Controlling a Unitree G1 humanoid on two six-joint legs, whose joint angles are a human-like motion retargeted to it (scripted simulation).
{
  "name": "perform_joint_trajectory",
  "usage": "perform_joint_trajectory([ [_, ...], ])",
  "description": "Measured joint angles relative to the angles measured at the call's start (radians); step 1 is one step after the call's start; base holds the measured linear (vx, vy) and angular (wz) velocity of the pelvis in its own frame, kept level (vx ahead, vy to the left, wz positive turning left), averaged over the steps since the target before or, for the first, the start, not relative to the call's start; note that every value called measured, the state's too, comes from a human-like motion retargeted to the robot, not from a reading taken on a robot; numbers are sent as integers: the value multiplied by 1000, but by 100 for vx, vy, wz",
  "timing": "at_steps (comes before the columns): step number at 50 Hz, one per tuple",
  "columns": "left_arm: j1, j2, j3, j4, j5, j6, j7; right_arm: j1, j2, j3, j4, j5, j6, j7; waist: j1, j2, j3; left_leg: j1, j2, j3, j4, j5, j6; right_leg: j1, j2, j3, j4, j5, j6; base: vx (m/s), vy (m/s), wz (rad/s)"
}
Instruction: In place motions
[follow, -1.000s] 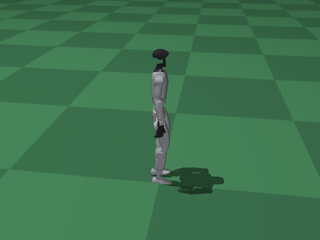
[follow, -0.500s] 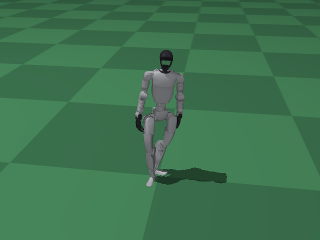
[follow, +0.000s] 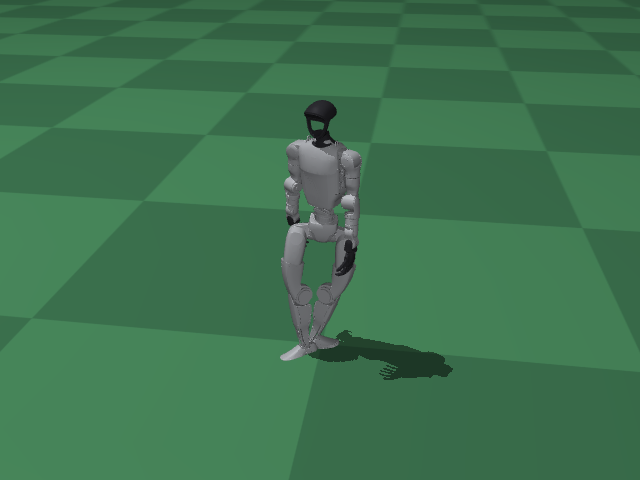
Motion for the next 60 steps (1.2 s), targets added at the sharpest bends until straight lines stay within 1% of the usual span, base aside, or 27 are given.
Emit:
perform_joint_trajectory([
  [5,-5,-19,-44,32,34,-4,0,-16,22,-8,-51,11,-15,8,-12,35,-19,3,12,15,1,-2,-29,-13,11,17,-2,-9,9,21,2,-18],
  [7,-3,-21,-34,48,55,-1,-14,-29,29,1,-79,18,-22,9,-13,40,-23,6,22,17,15,4,-39,-17,14,34,-1,-13,3,21,3,-33],
  [10,7,-20,-4,71,67,5,-8,-46,39,18,-121,21,-34,11,5,34,-29,20,31,13,40,22,-47,-18,14,76,3,-16,-9,25,0,-61],
  [15,60,-9,86,126,8,15,29,-68,54,70,-215,-25,-66,44,55,2,-61,55,42,7,85,95,-54,-30,11,185,23,-28,-22,29,-4,-92],
  [18,99,6,142,162,-42,26,31,-74,64,115,-280,-63,-94,70,62,-26,-74,78,49,-15,134,156,-14,-31,8,254,27,-34,-26,28,-5,-94],
  [19,113,13,156,169,-53,30,29,-75,67,131,-297,-71,-104,76,62,-42,-77,84,52,-34,166,180,15,-28,1,277,28,-36,-26,29,-5,-89],
  [21,141,25,175,174,-63,37,26,-79,72,157,-317,-78,-121,84,65,-82,-83,85,62,-90,255,233,93,-21,-21,326,32,-39,-21,26,-4,-95],
  [23,167,34,179,163,-59,41,27,-83,75,172,-313,-79,-129,83,86,-131,-83,79,86,-161,391,274,203,-1,-42,384,36,-41,-12,37,-13,-143],
  [24,176,43,179,155,-55,43,28,-87,75,177,-304,-79,-129,86,122,-150,-62,97,150,-203,505,276,223,35,-13,432,40,-62,-18,67,-42,-255],
  [25,183,54,180,146,-50,46,29,-93,73,182,-293,-80,-129,91,168,-166,-32,126,239,-248,638,270,223,82,35,489,45,-94,-29,78,-64,-278],
  [26,181,57,174,133,-45,46,30,-100,70,181,-280,-80,-126,91,201,-174,-9,104,293,-333,741,282,223,109,71,524,32,-104,-49,70,-65,-243],
  [27,179,58,169,121,-40,45,30,-105,67,180,-267,-80,-124,90,229,-179,8,78,332,-409,825,293,223,126,100,553,19,-107,-66,39,-47,-163],
  [28,177,57,163,112,-37,44,30,-108,64,178,-252,-81,-120,89,249,-177,14,44,338,-467,870,304,223,127,117,572,10,-99,-78,12,-25,-134],
  [30,167,47,147,89,-33,38,27,-114,52,176,-202,-86,-105,82,293,-189,9,-85,261,-658,935,359,223,101,126,619,-4,-68,-106,-14,-6,-113],
  [31,159,43,142,79,-32,36,24,-117,47,178,-181,-86,-99,78,305,-199,14,-128,222,-716,946,377,223,93,122,636,-7,-59,-115,-17,-3,-96],
  [32,151,39,136,70,-32,34,22,-120,43,180,-162,-87,-94,75,316,-208,20,-162,192,-761,956,390,223,89,119,649,-9,-51,-123,-12,-3,-77],
  [36,111,26,102,34,-34,26,13,-125,26,184,-115,-100,-76,67,349,-233,67,-248,159,-844,955,410,223,91,113,682,-15,-35,-144,-10,-3,-70],
  [40,92,16,70,2,-16,19,2,-113,17,176,-99,-117,-77,53,351,-235,83,-344,73,-949,869,455,223,81,103,676,-24,-13,-133,-12,12,-35],
  [43,95,11,56,-13,-4,12,2,-102,15,170,-90,-120,-80,44,343,-236,82,-365,25,-987,759,492,223,76,94,679,-31,0,-123,-5,17,-36],
  [45,100,10,46,-10,3,9,3,-92,17,166,-81,-115,-80,40,339,-235,81,-353,-29,-1028,646,545,223,80,89,682,-38,13,-110,-5,29,-54],
  [48,113,8,43,10,14,9,-1,-77,25,162,-72,-112,-78,43,342,-231,70,-311,-138,-1116,466,655,223,79,75,706,-37,28,-80,-1,37,-66],
  [50,127,5,45,32,15,11,1,-64,30,163,-68,-114,-78,46,348,-218,59,-249,-167,-1131,319,769,223,88,80,731,-38,31,-63,12,21,-84],
  [52,141,8,49,51,13,13,1,-57,31,167,-67,-119,-77,47,335,-214,43,-199,-151,-1086,254,744,223,98,92,744,-36,23,-67,20,-3,-55],
  [53,150,7,53,61,12,15,-1,-53,34,169,-66,-124,-76,46,319,-205,34,-162,-108,-984,234,744,223,110,96,745,-35,15,-59,22,7,-24],
  [54,153,6,58,72,13,16,-5,-51,35,171,-67,-128,-75,45,305,-198,27,-144,-97,-957,209,755,223,115,96,744,-35,11,-54,15,12,-7],
  [57,152,8,64,95,16,24,-10,-48,45,168,-74,-122,-79,38,279,-194,21,-112,-101,-946,156,784,223,128,92,746,-35,5,-45,2,3,-9],
  [60,149,17,51,93,20,25,-2,-41,49,166,-78,-105,-88,49,297,-202,20,-69,-109,-917,118,786,223,148,90,763,-32,0,-44,8,0,-39],
])
